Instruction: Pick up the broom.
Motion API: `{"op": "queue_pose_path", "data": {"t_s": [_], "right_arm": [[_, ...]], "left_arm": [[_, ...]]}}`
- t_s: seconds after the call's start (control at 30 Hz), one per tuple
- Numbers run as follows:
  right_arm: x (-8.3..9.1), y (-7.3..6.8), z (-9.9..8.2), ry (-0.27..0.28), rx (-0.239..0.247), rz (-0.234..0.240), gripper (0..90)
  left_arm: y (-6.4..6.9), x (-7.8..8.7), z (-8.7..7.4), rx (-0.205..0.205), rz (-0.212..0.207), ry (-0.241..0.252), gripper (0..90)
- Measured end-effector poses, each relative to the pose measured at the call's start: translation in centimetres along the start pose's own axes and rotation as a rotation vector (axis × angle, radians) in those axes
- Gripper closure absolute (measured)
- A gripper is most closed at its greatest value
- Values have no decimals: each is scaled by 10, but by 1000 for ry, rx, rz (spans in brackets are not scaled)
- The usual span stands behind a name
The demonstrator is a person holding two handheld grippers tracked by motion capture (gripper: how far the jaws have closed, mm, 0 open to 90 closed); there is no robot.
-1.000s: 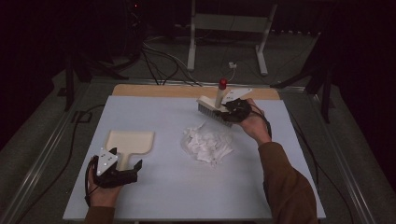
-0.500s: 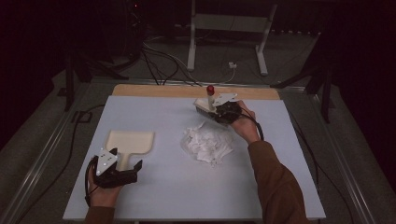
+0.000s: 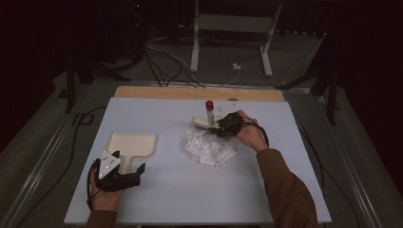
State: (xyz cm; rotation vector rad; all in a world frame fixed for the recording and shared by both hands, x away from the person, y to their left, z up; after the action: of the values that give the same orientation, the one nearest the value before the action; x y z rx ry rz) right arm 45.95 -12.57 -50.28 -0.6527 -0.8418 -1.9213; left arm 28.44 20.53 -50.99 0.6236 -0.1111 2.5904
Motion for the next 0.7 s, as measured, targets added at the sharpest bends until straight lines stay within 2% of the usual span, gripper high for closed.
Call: {"op": "queue_pose_path", "data": {"t_s": [0.37, 0.47, 0.7], "right_arm": [[23, -21, -9, -3, 57, 80, 671], [28, -20, -10, -4, 55, 57, 671], [40, -9, -1, 64, -13, -11, 671]], "left_arm": [[1, 0, 0, 1, 1, 0, 13], [1, -1, 0, -3, 0, -2, 13], [1, -1, 0, 0, -1, -4, 13]]}}
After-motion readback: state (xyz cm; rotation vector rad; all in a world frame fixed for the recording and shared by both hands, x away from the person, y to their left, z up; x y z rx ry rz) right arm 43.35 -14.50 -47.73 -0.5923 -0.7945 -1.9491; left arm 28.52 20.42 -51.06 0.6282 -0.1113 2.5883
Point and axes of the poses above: each handheld gripper's, and its own axes: x roughly backward along the jaws, z roughly out of its top, y roughly to its right, the point moved 5 cm from there along -x, roughly forward along the jaws, and after that the axes turned 4 degrees about -z, right-handed, at the moved point
